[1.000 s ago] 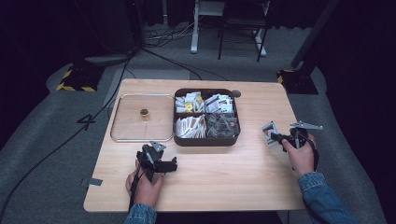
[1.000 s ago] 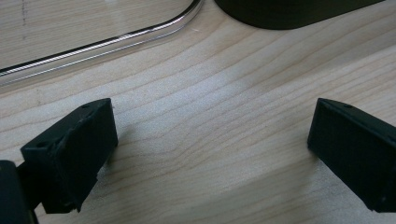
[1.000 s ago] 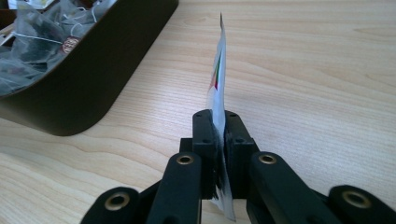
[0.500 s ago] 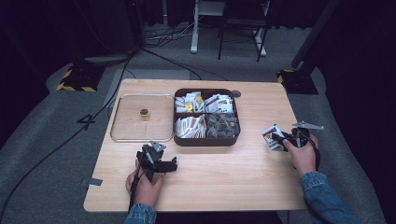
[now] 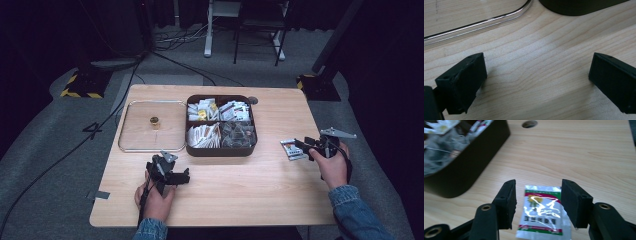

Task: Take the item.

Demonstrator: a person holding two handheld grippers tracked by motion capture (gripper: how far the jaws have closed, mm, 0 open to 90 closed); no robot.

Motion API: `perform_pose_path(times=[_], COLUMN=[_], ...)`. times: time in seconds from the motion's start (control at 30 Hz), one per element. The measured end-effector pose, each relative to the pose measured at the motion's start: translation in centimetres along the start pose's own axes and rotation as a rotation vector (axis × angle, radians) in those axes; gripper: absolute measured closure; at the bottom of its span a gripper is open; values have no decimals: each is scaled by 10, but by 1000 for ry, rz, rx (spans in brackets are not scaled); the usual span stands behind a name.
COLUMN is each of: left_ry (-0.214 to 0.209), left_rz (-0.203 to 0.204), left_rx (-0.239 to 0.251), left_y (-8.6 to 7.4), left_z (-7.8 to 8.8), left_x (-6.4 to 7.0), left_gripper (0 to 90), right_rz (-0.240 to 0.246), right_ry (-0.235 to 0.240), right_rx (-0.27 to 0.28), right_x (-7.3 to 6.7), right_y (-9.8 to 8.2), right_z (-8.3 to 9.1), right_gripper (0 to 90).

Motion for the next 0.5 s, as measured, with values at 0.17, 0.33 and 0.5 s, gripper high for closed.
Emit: perform_pose_path(times=[0.17, 0.33, 0.5], left_ry=[0, 0, 0], left_rz=[0, 0, 0], left_rx=[0, 0, 0], left_y=[0, 0, 0], left_z=[0, 0, 0], left_x=[0, 0, 0], left_gripper=[19, 19, 19], right_rz=[30, 68, 122], right_ry=[65, 130, 181], right_rx=[4, -5, -37], right_x=[-28, -58, -82], right_y=[2, 0, -6], right_z=[8, 12, 11], right_gripper=[457, 444, 433])
Point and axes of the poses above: each handheld gripper's, and its own axes: z roughly backward along the jaws, y roughly out of its top, x roughly to its right, the point moved 9 cm from there along -z, roughly forward along the jaws, and after that the axes turned 6 degrees about y, right-handed, at the moved point
